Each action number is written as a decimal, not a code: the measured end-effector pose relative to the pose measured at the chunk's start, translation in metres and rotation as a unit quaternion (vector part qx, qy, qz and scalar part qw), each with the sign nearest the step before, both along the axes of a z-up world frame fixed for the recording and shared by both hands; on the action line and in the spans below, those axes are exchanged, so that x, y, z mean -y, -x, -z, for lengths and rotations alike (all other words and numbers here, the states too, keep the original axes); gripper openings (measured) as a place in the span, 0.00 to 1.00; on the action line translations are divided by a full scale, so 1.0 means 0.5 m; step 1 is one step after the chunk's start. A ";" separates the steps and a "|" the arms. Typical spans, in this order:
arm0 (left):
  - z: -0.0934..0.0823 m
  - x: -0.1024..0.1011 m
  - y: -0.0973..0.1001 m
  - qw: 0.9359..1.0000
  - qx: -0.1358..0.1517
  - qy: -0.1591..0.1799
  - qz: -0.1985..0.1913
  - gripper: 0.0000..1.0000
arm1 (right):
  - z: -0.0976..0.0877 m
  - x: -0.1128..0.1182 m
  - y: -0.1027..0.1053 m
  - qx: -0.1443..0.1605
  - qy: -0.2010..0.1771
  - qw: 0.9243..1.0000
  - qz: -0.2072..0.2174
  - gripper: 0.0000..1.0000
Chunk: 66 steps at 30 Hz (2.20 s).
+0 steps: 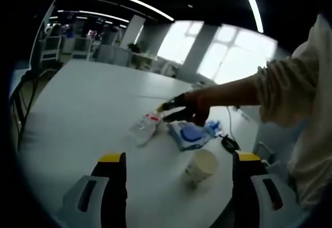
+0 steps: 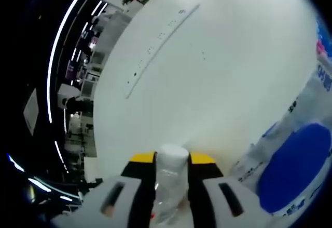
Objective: Arrange the tabletop items into an orderly group along one side of the table until the central work area is clear of visible clutter.
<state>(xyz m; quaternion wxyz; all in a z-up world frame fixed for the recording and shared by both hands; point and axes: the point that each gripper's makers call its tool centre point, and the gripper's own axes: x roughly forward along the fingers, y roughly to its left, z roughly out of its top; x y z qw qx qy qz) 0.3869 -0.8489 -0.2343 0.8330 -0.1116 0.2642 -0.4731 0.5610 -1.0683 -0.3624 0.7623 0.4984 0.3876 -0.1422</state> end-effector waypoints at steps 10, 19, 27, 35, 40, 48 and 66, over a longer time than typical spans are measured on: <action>0.004 -0.002 -0.004 1.000 0.000 -0.001 -0.004 0.80 | -0.008 0.004 -0.005 0.007 0.006 1.000 -0.001 0.18; 0.000 -0.001 -0.010 1.000 0.005 -0.001 -0.003 0.80 | -0.031 -0.005 -0.006 0.023 0.019 0.999 -0.012 0.17; -0.006 0.003 -0.019 1.000 0.013 -0.002 0.004 0.80 | -0.059 -0.008 -0.013 0.049 0.053 0.996 -0.043 0.17; -0.021 0.010 -0.035 0.999 0.028 -0.003 0.017 0.81 | -0.095 -0.022 -0.014 0.080 0.081 0.991 -0.073 0.17; -0.027 0.012 -0.041 0.999 0.033 -0.003 0.024 0.80 | -0.114 -0.031 -0.012 0.098 0.100 0.986 -0.094 0.17; -0.035 0.027 -0.064 0.998 0.042 -0.002 0.042 0.79 | -0.161 -0.049 -0.019 0.157 0.144 0.967 -0.136 0.17; 0.033 0.173 -0.235 0.988 0.050 0.021 0.144 0.77 | -0.252 -0.147 0.003 0.264 0.254 0.884 -0.291 0.17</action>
